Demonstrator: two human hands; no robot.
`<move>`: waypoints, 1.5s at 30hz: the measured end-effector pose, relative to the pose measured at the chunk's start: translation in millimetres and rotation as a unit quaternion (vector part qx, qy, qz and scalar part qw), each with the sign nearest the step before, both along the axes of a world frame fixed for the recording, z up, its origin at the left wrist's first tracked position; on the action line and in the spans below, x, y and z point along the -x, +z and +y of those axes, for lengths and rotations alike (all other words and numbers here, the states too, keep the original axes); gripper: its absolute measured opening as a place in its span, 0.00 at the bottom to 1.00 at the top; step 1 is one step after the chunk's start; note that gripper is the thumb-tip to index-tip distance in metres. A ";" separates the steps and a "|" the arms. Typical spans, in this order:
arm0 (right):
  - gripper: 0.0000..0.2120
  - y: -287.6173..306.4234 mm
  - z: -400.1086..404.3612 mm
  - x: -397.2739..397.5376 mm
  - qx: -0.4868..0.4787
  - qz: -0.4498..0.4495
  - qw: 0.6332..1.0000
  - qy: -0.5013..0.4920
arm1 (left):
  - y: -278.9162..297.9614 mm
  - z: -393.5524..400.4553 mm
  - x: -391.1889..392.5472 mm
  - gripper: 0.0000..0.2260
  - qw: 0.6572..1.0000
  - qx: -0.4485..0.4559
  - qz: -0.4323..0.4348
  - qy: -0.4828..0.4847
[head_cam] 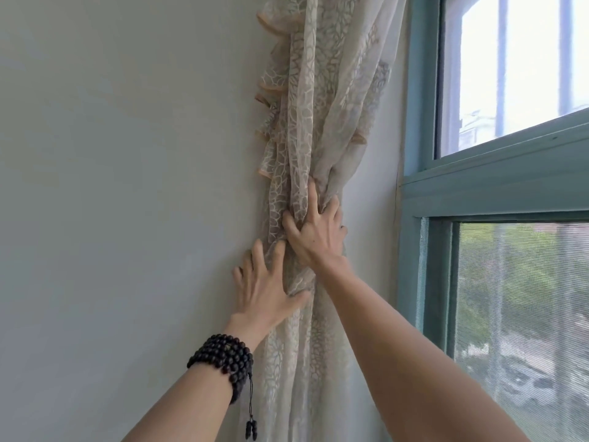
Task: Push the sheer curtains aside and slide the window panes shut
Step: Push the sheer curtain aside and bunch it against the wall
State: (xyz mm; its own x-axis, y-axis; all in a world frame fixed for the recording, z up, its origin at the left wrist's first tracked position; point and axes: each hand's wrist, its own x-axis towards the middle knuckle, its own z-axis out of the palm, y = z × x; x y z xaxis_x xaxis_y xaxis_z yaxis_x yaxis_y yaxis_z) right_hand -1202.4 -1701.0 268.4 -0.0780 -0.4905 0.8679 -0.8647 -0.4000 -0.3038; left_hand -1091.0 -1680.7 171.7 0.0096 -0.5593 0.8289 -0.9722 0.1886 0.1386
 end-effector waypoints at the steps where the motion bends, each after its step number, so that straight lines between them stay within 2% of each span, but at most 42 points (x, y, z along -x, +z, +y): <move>1: 0.38 -3.7 9.5 2.4 -0.009 -0.011 1.000 0.015 | -2.7 8.7 -1.5 0.49 1.000 -0.007 0.009 -0.020; 6: 0.42 -25.0 63.1 21.1 -0.042 -0.054 0.996 0.058 | -19.8 53.0 -9.0 0.54 0.985 -0.042 0.079 -0.149; 10: 0.43 -38.5 105.3 34.6 -0.065 -0.075 0.992 0.079 | -26.5 88.2 -12.9 0.55 0.969 -0.049 0.102 -0.220; 18: 0.41 -59.8 178.9 53.9 -0.061 -0.091 0.985 0.136 | -19.6 151.7 -8.3 0.42 0.937 0.000 0.127 -0.324; 22: 0.40 -68.3 219.1 62.3 -0.038 -0.066 0.993 0.094 | -16.2 186.6 -1.3 0.39 0.939 0.000 0.125 -0.321; 25: 0.40 -73.1 250.0 66.8 -0.022 -0.038 0.998 0.055 | -14.6 216.5 3.0 0.39 0.958 0.018 0.090 -0.272; 32: 0.37 -91.4 334.1 82.9 -0.048 0.009 0.999 -0.015 | -15.5 296.5 5.7 0.38 0.973 0.038 0.043 -0.222; 39: 0.35 -104.4 419.3 97.0 -0.066 0.042 0.996 -0.035 | -20.3 371.9 19.1 0.37 0.968 0.026 0.042 -0.245; 45: 0.34 -98.1 478.4 119.9 -0.073 0.051 0.993 -0.076 | -13.1 409.6 41.0 0.37 0.953 0.010 0.042 -0.300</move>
State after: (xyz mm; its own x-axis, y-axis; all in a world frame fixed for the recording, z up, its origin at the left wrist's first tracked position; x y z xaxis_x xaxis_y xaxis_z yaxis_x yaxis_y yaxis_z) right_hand -1322.3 -1222.6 170.3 -0.0755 -0.6006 0.7959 -0.9412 -0.2207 -0.2558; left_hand -1132.0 -1271.1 158.6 -0.2394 -0.4692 0.8500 -0.6741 0.7104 0.2023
